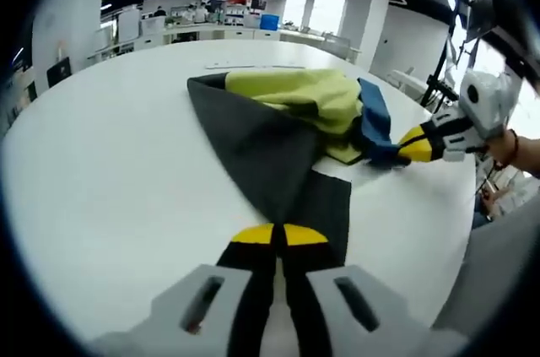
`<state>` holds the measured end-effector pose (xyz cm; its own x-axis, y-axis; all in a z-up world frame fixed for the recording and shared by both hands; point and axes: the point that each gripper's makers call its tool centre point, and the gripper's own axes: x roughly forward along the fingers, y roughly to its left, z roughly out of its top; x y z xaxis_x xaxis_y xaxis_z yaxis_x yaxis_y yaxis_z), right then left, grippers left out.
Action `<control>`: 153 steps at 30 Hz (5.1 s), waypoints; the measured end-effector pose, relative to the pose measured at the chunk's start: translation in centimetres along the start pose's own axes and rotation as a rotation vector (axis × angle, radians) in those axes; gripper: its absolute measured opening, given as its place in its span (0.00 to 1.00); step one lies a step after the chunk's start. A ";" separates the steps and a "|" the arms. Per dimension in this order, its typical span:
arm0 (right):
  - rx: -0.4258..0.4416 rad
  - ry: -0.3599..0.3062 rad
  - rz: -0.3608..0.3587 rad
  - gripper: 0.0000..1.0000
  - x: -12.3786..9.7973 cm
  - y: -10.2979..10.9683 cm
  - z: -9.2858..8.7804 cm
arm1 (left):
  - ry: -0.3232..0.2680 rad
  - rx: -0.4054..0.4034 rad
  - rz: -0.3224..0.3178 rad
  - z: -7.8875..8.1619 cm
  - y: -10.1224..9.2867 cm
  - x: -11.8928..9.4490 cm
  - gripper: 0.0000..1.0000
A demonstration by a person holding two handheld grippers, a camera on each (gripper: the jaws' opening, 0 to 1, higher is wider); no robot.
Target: Fold the garment on the visible template until the final outline fits inside the template.
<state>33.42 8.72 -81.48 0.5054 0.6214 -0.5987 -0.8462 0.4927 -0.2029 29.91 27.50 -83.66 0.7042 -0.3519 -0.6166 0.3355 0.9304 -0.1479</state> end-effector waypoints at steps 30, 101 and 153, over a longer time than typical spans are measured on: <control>0.369 -0.012 -0.538 0.00 -12.1 -15.6 -5.3 | 0.098 -0.087 0.168 -0.4 12.1 -6.5 0.00; 0.681 0.249 -0.634 0.09 -17.1 -21.7 -19.9 | 0.183 -0.053 0.405 0.9 29.3 -7.2 0.27; 0.263 -0.095 0.268 0.64 -0.4 2.8 7.1 | -0.114 0.105 -0.025 4.2 5.1 -9.5 0.99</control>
<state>32.06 14.14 -76.29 0.2962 0.7967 -0.5269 -0.8841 0.4374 0.1642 27.56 35.19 -75.25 0.7591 -0.3897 -0.5214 0.4133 0.9074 -0.0766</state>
